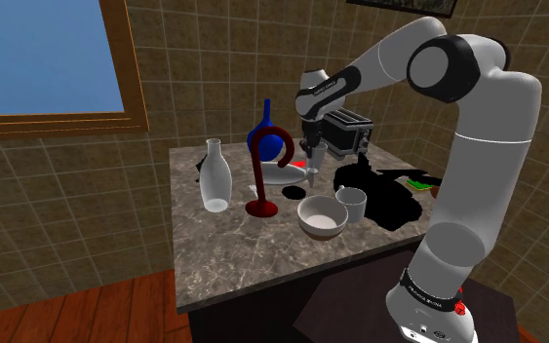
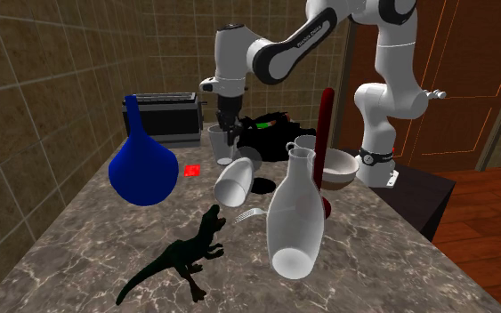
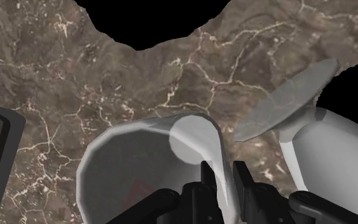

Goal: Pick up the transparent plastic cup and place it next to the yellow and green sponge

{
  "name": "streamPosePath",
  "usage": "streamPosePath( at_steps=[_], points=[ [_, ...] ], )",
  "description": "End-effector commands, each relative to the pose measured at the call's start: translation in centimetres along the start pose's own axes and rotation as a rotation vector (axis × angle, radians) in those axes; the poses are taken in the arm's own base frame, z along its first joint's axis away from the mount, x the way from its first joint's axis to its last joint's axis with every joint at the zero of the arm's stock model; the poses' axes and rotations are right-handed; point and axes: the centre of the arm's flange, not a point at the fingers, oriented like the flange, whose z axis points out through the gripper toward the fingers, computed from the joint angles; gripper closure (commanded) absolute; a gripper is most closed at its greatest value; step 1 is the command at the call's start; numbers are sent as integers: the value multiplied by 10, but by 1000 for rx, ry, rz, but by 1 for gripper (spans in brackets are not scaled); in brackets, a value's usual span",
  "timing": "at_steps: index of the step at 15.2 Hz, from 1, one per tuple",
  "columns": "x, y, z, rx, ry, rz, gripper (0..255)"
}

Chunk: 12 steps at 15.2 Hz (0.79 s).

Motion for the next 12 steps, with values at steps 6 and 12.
streamPosePath(
  at_steps=[6, 12],
  points=[
    [-1, 6, -37, 0, 0, 0, 255],
    [-2, 12, -68, 0, 0, 0, 255]
  ],
)
